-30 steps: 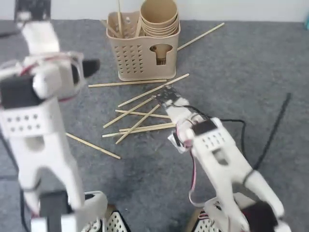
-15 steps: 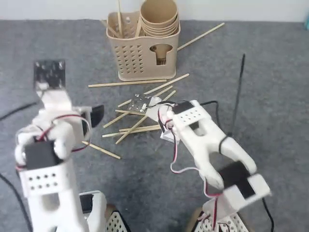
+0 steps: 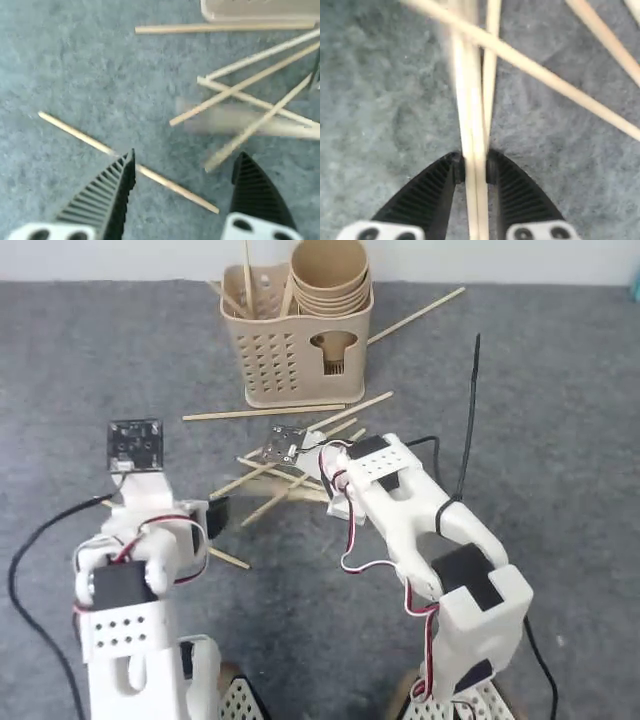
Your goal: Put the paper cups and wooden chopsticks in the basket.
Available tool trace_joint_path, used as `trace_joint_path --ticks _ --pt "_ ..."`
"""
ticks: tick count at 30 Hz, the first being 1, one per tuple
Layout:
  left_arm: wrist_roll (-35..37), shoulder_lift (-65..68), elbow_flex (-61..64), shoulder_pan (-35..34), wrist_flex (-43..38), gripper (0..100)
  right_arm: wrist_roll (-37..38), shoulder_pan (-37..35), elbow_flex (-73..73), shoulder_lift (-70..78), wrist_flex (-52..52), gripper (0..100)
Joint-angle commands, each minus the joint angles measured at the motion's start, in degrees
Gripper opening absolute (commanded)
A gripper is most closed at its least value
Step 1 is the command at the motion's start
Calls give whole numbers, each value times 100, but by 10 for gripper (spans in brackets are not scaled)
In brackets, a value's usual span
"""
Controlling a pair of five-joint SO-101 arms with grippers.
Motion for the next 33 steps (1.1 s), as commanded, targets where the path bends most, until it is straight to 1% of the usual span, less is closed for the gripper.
trace_joint_path --ticks 1,6,11,16,20,23,27,29,31,33 --pt "105 -308 75 -105 -176 298 53 84 -79 -4 -40 7" --pt "97 -422 110 -88 -167 298 35 136 -70 -664 699 7" --pt "97 -53 57 -88 -193 298 -167 92 -62 -1666 1657 7" --pt "132 422 4 -229 -554 298 -88 -4 -62 -2756 2853 7" --pt "404 721 -31 -580 -923 298 730 -198 -62 -3741 4048 7" --pt "448 923 -189 -765 -941 298 1152 -268 -97 -4602 4532 7" --pt "501 1160 -242 -791 -967 298 1363 -224 -105 -5587 4514 7" --pt "607 1222 -242 -800 -1037 298 1248 -180 -62 -5947 4189 7" --pt "633 1248 -242 -800 -1046 298 932 31 -62 -6167 3705 7" --pt "642 1248 -242 -800 -1037 298 343 224 -62 -6202 3020 7"
